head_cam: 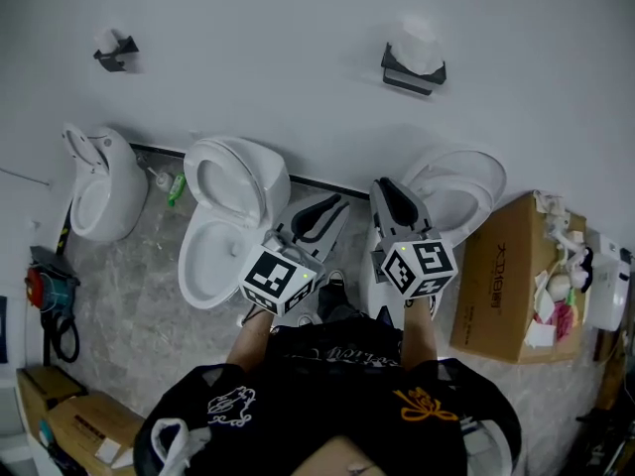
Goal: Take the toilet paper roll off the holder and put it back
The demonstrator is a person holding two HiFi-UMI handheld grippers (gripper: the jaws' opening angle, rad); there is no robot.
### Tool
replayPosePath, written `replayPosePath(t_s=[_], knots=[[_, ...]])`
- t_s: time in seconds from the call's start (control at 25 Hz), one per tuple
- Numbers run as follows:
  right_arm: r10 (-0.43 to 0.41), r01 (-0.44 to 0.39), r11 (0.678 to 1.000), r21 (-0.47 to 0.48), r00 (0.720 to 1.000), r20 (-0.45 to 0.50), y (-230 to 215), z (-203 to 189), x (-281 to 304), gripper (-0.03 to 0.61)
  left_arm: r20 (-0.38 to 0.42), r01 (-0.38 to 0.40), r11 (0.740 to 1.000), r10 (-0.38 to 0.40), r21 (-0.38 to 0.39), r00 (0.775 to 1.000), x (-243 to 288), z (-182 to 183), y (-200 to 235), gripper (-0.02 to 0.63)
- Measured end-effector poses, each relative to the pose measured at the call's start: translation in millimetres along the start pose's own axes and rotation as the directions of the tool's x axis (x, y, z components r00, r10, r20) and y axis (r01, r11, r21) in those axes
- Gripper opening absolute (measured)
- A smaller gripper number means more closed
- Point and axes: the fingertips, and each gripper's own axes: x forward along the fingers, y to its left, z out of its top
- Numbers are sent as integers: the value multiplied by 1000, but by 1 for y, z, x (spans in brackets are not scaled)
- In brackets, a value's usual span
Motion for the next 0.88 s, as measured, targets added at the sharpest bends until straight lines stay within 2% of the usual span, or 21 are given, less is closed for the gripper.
replayPosePath(t_s=[0.28, 0.6, 0.88], knots=[[-39, 40, 999, -23, 999, 38, -66, 28, 53, 83, 3, 19, 999, -19, 33, 1000, 63, 12, 35, 65], [-96, 101, 992, -81, 993, 62, -143, 62, 107, 133, -3, 19, 999, -19, 26, 1000, 116, 15, 71, 72], [-114, 124, 975, -183, 991, 65, -197, 92, 157, 171, -10, 19, 1000, -19, 15, 1000, 147, 11, 91, 74]])
